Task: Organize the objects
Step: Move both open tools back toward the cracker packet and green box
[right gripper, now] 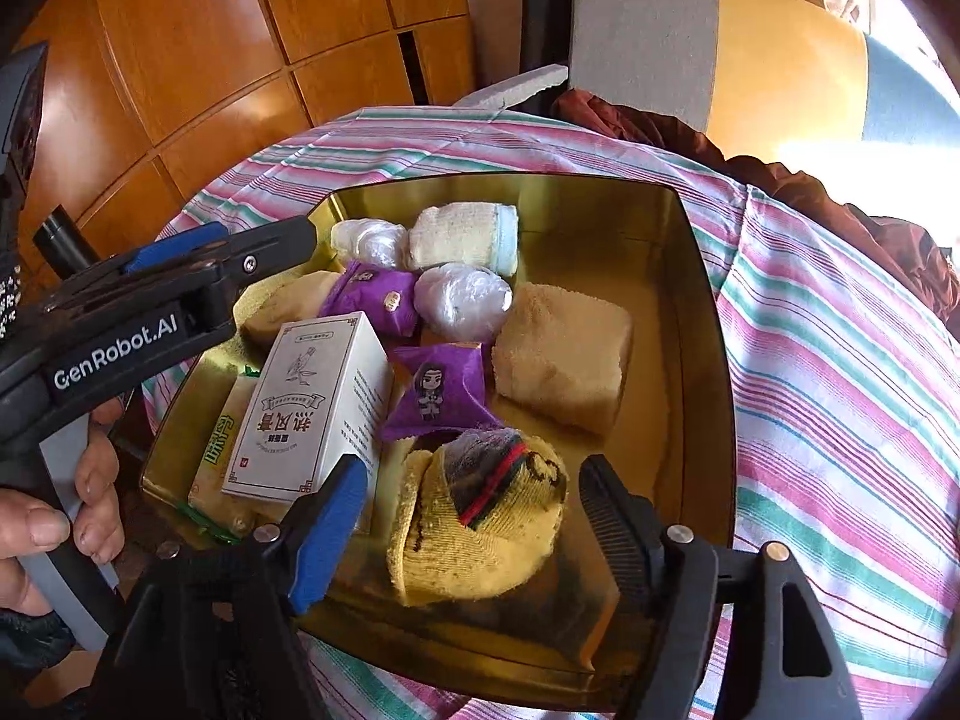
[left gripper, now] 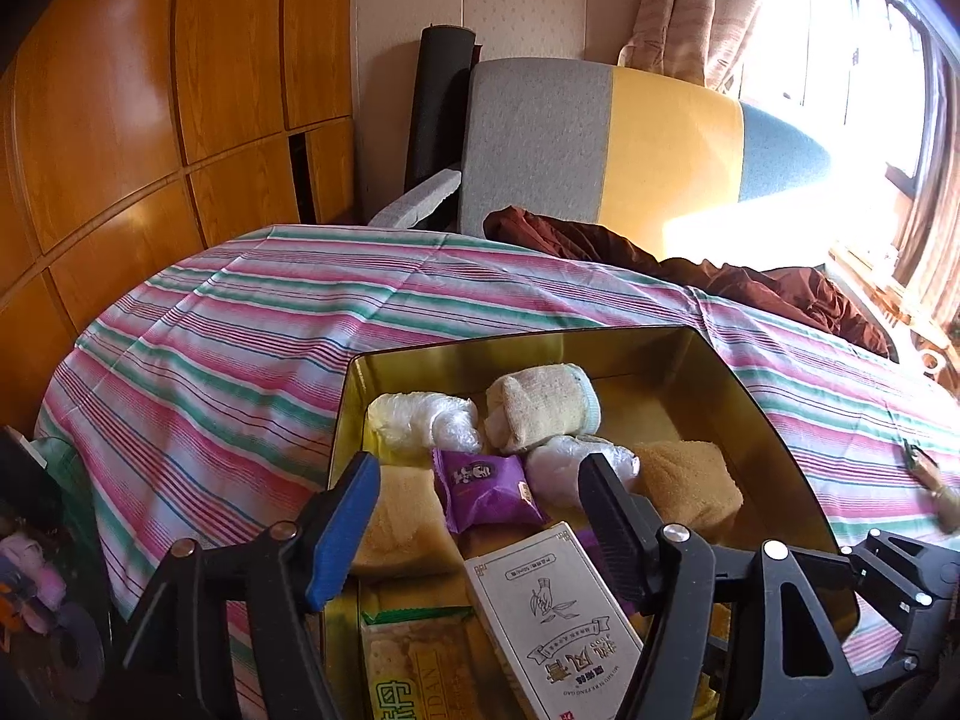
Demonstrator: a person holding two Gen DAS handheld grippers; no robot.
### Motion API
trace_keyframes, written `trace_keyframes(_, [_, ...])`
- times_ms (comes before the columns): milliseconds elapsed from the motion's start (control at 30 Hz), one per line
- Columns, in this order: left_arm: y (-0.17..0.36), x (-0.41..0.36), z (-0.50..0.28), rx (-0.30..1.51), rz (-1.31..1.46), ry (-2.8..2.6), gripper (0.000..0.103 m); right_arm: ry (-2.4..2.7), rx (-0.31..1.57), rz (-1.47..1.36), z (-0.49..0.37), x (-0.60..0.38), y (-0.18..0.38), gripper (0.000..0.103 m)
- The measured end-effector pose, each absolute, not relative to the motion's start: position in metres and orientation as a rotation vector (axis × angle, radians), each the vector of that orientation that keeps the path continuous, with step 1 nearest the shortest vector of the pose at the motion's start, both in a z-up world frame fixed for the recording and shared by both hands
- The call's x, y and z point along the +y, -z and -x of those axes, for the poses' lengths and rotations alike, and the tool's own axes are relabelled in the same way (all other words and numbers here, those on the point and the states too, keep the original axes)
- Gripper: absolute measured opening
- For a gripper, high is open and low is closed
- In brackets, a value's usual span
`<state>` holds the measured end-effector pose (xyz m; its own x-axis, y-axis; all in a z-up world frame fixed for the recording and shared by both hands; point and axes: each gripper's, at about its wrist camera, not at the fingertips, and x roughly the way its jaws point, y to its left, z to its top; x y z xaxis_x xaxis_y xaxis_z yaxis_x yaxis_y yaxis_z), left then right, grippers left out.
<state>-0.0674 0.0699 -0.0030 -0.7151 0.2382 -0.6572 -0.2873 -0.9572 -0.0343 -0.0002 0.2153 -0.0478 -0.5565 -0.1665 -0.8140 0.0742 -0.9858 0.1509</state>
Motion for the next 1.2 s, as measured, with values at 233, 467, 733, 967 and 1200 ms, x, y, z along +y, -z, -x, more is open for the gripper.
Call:
trace_keyframes(233, [0.000,0.066,0.050,0.079,1.005,-2.673,0.075,2.714,-0.188,-1.342,-0.012,0.228,0.030,0.079])
trace_keyframes(467, [-0.002,0.069,0.036,0.082,1.005,-2.659,0.076,2.825,-0.240,-1.374,-0.023,0.266,0.022,0.081])
trace_keyframes(733, [-0.008,0.087,0.023,0.121,0.972,-2.612,0.079,2.939,-0.342,-1.581,-0.040,0.334,0.029,0.081])
trace_keyframes(967, [-0.013,0.111,0.015,0.172,0.952,-2.550,0.080,3.059,-0.387,-1.724,-0.071,0.408,0.025,0.081])
trace_keyframes(1200, [-0.017,0.134,0.009,0.218,0.922,-2.500,0.081,3.256,-0.580,-1.769,-0.114,0.496,0.015,0.081])
